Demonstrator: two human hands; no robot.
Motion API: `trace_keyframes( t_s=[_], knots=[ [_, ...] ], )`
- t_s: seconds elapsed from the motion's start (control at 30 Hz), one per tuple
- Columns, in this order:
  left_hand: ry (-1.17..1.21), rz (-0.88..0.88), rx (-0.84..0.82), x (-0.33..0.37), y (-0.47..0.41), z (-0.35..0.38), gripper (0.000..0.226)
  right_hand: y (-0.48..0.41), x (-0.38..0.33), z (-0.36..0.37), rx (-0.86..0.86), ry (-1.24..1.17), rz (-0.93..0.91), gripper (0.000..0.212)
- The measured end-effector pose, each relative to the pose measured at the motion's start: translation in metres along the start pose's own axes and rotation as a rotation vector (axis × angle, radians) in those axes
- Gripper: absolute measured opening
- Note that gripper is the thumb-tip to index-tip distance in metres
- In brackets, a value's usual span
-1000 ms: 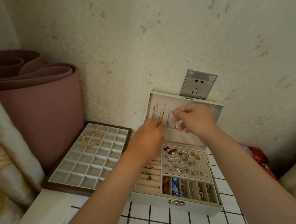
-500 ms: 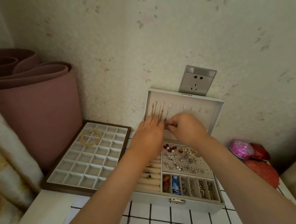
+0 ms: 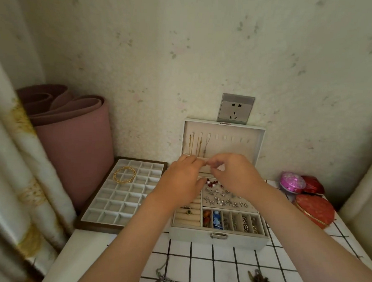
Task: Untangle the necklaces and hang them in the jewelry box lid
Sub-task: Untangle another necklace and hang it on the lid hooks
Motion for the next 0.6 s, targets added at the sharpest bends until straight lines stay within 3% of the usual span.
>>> trace_keyframes(
  t_s=[0.3, 0.47, 0.6],
  knots=[
    [0.032, -0.015, -0.059, 0.02, 0.076, -0.033, 0.013, 0.091, -0.033, 0.024, -0.226, -0.162, -0.028, 0.02],
    [0.116, -0.084, -0.291, 0.016, 0.135, -0.015, 0.006, 0.129, -0.032, 0.058, -0.419, -0.105, -0.048, 0.012],
    [0.084, -0.136, -0.413, 0.014, 0.158, -0.001, 0.013, 0.147, -0.028, 0.083, -0.527, -0.021, -0.039, 0.013]
  ],
)
Point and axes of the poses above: each hand's wrist, its own y-axis away from the middle knuckle, its own z-axis out of the palm, x = y × z, the point moved 5 cm from there along -y, towards the middle knuckle, and after that the axes turned 3 degrees about -y, right-handed, at the moved point
